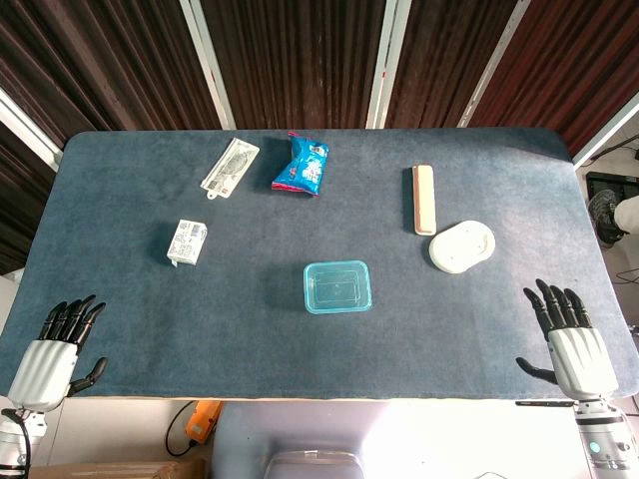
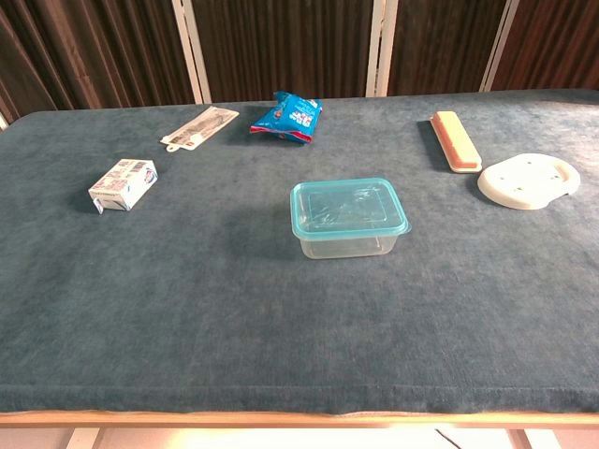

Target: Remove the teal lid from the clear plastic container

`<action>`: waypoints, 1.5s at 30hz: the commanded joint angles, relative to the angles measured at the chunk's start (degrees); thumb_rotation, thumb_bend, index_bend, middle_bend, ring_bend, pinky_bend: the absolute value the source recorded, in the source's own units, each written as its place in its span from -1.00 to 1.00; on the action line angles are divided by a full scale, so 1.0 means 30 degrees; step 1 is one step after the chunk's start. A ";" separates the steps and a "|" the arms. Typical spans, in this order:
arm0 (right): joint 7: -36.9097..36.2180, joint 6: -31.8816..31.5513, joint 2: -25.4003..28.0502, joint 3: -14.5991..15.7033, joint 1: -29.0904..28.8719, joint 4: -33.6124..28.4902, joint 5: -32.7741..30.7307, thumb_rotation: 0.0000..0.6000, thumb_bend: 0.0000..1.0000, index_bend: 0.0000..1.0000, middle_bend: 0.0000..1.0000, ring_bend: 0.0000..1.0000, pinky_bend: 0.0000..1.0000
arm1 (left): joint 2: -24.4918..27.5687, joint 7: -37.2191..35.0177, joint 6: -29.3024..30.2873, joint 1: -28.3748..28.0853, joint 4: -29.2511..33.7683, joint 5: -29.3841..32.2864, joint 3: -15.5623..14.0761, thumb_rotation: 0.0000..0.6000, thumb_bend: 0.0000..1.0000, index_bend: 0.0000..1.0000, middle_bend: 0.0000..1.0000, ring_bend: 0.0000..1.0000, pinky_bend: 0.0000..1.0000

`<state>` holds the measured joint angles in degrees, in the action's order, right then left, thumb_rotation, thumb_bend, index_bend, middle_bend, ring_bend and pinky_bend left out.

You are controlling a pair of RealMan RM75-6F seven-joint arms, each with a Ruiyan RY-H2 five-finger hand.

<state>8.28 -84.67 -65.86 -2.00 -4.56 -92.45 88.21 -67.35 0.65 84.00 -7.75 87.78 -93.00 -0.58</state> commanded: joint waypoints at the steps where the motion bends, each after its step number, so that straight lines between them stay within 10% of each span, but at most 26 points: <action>1: -0.0055 0.0037 0.0060 0.0020 0.0015 -0.0026 -0.0026 1.00 -0.61 -1.00 -1.00 -1.00 -1.00 | -0.0168 -0.0379 -0.0087 -0.0184 -0.0163 -0.0325 -0.0089 1.00 -0.35 -1.00 -1.00 -1.00 -1.00; 17: -0.0304 0.0570 0.0342 0.0555 -0.0166 -0.0501 0.0689 1.00 -0.61 -1.00 -1.00 -1.00 -1.00 | -0.4995 -0.5696 -0.3089 -0.5466 -0.1930 -0.4766 -0.0072 1.00 -0.44 -1.00 -1.00 -1.00 -1.00; 30: -0.1697 0.0897 0.0954 0.0942 -0.0209 -0.0449 0.1038 1.00 -0.61 -1.00 -1.00 -1.00 -1.00 | -1.0756 -0.5027 -0.8115 -0.9546 -0.4831 -0.0165 0.3101 1.00 -0.46 -1.00 -1.00 -1.00 -1.00; 45: -0.2928 0.0507 0.1594 0.0902 0.0042 -0.0545 0.0880 1.00 -0.61 -1.00 -1.00 -1.00 -1.00 | -1.5135 -0.4025 -0.9394 -1.2170 -1.0174 0.1798 0.4105 1.00 -0.47 -1.00 -1.00 -1.00 -1.00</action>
<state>-0.40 -83.16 -61.17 0.67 -4.46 -94.07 90.81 -111.22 -11.60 55.92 -43.16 58.97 -88.32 11.21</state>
